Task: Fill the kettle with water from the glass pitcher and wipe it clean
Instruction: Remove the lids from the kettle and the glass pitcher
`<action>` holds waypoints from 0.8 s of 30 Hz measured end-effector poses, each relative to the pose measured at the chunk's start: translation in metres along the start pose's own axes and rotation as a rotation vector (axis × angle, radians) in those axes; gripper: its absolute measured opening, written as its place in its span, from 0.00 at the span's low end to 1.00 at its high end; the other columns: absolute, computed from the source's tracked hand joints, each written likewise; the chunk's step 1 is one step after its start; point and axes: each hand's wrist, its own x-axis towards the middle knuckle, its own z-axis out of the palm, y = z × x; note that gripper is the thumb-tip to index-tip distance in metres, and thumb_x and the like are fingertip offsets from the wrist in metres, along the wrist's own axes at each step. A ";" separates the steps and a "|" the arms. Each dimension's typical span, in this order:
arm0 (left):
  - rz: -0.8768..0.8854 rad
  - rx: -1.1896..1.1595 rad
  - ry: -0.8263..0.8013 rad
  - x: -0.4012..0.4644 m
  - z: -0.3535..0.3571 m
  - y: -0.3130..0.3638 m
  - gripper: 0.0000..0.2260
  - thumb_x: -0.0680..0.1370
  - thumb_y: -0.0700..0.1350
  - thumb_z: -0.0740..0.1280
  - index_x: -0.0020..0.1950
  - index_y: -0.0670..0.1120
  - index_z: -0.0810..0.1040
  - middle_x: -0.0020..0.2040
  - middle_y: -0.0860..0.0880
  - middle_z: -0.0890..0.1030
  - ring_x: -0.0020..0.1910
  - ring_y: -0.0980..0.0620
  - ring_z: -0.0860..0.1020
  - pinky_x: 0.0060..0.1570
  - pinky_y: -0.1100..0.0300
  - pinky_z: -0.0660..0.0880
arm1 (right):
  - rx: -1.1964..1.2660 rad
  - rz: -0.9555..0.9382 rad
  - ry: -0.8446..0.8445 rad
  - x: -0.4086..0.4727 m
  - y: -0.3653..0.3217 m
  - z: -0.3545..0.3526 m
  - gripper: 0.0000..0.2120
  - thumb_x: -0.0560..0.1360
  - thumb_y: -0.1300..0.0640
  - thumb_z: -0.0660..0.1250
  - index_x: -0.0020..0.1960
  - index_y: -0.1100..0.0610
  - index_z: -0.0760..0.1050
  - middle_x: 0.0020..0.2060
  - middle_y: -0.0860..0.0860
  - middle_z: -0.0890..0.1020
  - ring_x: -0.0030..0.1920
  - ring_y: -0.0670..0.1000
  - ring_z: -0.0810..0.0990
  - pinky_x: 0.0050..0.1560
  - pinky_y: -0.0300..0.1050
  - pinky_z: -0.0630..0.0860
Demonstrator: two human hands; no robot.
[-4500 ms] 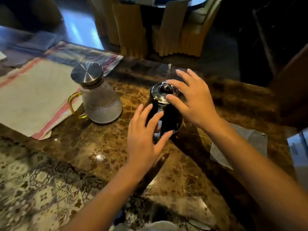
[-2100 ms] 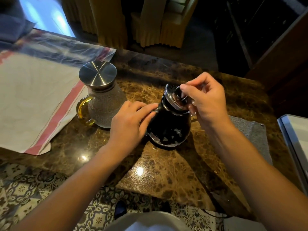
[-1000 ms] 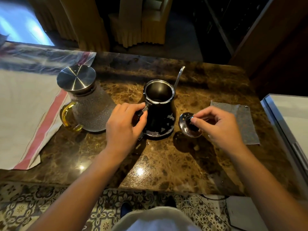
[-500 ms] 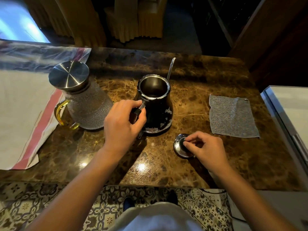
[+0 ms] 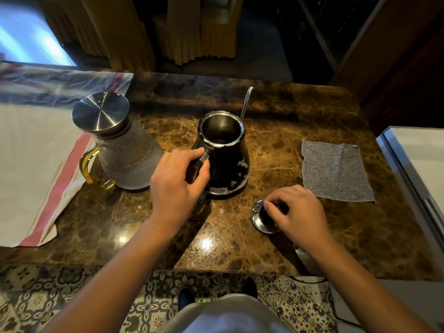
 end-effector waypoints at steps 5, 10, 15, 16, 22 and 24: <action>-0.043 -0.045 -0.068 -0.004 -0.004 -0.002 0.16 0.82 0.51 0.68 0.63 0.41 0.81 0.52 0.47 0.83 0.50 0.52 0.79 0.51 0.63 0.72 | 0.191 -0.001 0.050 0.054 -0.018 -0.032 0.10 0.81 0.53 0.69 0.60 0.52 0.83 0.54 0.45 0.85 0.53 0.43 0.81 0.55 0.35 0.74; -0.090 -0.137 -0.158 -0.014 -0.012 -0.006 0.21 0.82 0.54 0.65 0.71 0.44 0.76 0.56 0.55 0.77 0.52 0.58 0.76 0.54 0.68 0.70 | 0.430 0.092 0.062 0.123 -0.034 -0.037 0.15 0.81 0.47 0.68 0.66 0.47 0.80 0.52 0.37 0.83 0.53 0.34 0.79 0.52 0.30 0.75; -0.133 -0.163 -0.147 -0.027 -0.019 -0.010 0.23 0.81 0.51 0.66 0.75 0.44 0.74 0.51 0.62 0.75 0.50 0.64 0.76 0.52 0.72 0.70 | 0.496 0.034 -0.009 0.122 -0.051 -0.030 0.17 0.81 0.42 0.67 0.68 0.43 0.79 0.59 0.37 0.83 0.59 0.36 0.79 0.58 0.36 0.75; -0.130 -0.165 -0.153 -0.026 -0.020 -0.010 0.23 0.81 0.51 0.67 0.75 0.45 0.74 0.52 0.64 0.75 0.50 0.65 0.76 0.52 0.72 0.70 | 0.508 0.027 -0.022 0.119 -0.051 -0.026 0.18 0.80 0.42 0.67 0.69 0.43 0.78 0.61 0.38 0.83 0.61 0.38 0.79 0.60 0.39 0.75; -0.092 -0.249 -0.223 -0.019 -0.016 0.002 0.24 0.79 0.51 0.70 0.73 0.47 0.75 0.52 0.63 0.81 0.49 0.63 0.81 0.53 0.66 0.77 | 0.611 0.056 0.001 0.128 -0.055 -0.021 0.15 0.80 0.52 0.67 0.66 0.46 0.81 0.58 0.40 0.85 0.61 0.38 0.80 0.65 0.47 0.78; -0.109 -0.278 -0.230 -0.020 -0.010 0.008 0.23 0.79 0.51 0.70 0.73 0.46 0.76 0.54 0.56 0.85 0.51 0.59 0.83 0.54 0.60 0.81 | 0.624 0.057 -0.006 0.134 -0.053 -0.023 0.14 0.80 0.54 0.67 0.62 0.41 0.81 0.55 0.38 0.85 0.61 0.39 0.81 0.68 0.50 0.77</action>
